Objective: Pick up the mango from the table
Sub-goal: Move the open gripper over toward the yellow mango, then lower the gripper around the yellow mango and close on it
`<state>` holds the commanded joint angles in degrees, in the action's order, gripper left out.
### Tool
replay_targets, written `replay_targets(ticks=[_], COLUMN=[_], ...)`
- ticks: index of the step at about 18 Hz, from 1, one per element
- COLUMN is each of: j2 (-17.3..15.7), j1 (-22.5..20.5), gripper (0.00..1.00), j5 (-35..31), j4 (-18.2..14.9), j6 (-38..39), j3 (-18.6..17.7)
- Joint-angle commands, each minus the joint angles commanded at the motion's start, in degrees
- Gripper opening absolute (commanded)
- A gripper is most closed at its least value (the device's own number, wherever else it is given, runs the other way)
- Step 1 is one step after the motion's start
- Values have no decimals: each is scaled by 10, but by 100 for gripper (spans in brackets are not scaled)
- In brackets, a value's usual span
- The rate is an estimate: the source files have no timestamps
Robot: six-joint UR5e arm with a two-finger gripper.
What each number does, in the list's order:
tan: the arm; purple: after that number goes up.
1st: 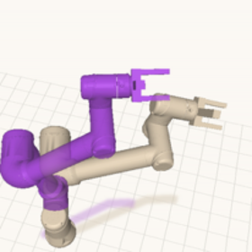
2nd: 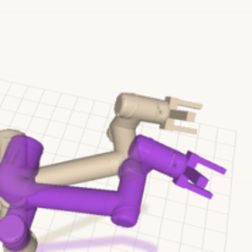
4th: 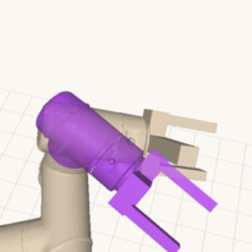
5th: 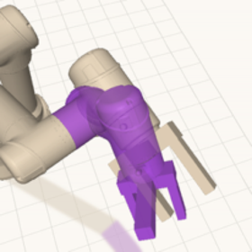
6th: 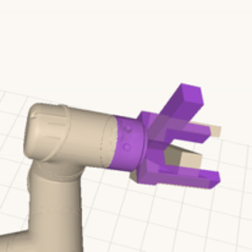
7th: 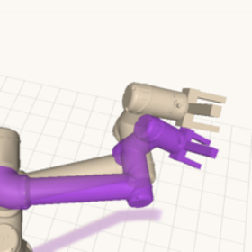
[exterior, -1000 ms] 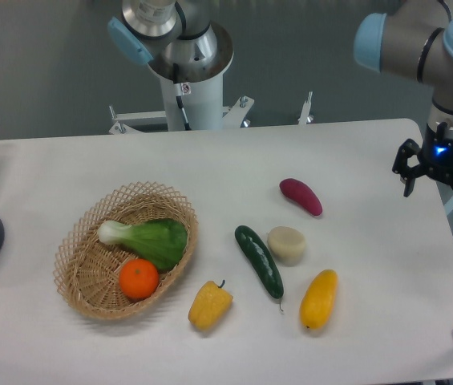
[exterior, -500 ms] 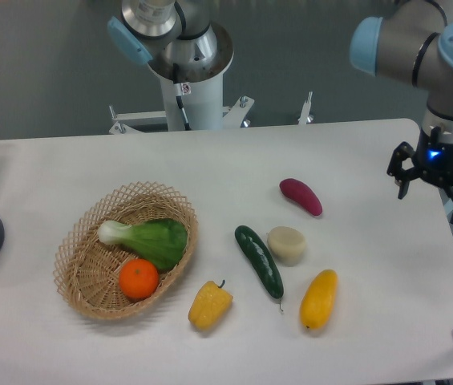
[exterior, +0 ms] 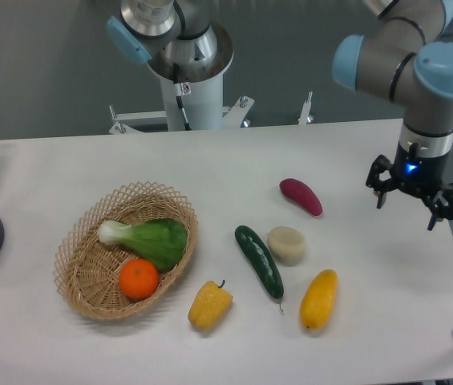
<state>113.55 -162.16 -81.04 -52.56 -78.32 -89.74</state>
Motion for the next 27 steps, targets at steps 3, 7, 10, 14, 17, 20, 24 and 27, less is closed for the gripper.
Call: replay_targets(ticks=[3, 7, 10, 14, 17, 20, 24, 27], j2=[4, 22, 28, 36, 57, 74, 91, 99], j1=[10, 27, 42, 56, 74, 76, 86, 88], gripper=[100, 100, 100, 100, 100, 100, 100, 100], j5=[3, 6, 4, 10, 13, 13, 11, 11], j4=[1, 46, 52, 51, 51, 52, 54, 57], j6=[28, 27, 29, 43, 44, 62, 106, 107], j3=[-2, -5, -5, -4, -2, -2, 5, 4])
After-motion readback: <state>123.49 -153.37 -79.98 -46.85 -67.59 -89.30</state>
